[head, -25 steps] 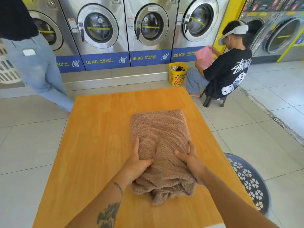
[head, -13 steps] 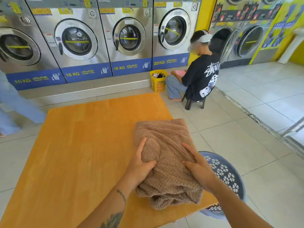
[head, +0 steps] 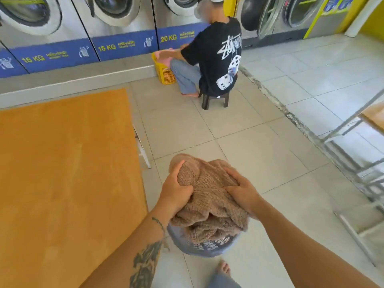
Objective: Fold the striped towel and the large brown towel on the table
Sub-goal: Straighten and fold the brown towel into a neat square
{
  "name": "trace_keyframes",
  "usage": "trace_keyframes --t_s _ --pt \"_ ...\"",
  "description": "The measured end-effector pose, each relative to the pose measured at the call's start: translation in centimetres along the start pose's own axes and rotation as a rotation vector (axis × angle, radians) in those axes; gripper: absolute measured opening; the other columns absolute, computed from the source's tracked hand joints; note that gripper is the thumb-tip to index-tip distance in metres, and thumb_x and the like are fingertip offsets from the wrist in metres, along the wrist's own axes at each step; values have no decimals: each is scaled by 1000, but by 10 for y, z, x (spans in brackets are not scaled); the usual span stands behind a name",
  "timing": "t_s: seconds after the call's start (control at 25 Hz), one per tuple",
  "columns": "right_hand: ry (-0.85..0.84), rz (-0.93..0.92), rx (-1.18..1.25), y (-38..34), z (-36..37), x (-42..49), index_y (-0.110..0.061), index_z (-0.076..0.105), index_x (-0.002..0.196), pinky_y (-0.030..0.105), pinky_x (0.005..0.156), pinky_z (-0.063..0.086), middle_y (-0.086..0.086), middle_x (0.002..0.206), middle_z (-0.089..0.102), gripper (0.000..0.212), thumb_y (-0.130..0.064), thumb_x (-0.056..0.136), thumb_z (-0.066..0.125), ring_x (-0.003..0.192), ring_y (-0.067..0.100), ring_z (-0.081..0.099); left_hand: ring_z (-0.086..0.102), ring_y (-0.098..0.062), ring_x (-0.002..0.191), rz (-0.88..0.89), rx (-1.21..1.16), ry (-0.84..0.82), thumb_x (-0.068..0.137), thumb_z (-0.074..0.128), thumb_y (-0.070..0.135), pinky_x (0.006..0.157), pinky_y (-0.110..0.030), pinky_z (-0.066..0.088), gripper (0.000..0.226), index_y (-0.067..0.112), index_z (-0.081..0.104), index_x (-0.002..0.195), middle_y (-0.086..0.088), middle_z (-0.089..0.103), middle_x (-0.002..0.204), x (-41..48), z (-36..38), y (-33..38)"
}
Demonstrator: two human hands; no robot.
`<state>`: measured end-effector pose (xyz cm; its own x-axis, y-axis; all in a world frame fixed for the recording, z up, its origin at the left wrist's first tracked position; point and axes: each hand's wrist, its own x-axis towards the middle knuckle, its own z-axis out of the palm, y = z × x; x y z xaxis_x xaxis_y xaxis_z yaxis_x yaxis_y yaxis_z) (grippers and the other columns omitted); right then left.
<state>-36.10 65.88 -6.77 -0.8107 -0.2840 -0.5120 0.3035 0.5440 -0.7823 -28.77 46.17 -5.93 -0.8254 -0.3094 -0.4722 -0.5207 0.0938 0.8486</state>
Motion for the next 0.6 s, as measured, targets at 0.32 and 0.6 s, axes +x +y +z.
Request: trace_keyframes --t_s 0.32,0.6 --pt "-174 247 -3 134 29 119 -41 51 138 41 103 49 2 139 53 63 -3 87 51 118 22 55 54 -4 88 -327 94 35 84 58 4 60 -21 47 80 37 32 152 1 46 135 111 72 -122" --pt "-138 331 45 282 87 232 -39 49 138 25 72 51 0 132 55 63 0 89 50 105 18 61 60 -6 79 -398 128 1 89 65 11 68 -28 56 87 49 18 153 12 50 126 206 117 -276"
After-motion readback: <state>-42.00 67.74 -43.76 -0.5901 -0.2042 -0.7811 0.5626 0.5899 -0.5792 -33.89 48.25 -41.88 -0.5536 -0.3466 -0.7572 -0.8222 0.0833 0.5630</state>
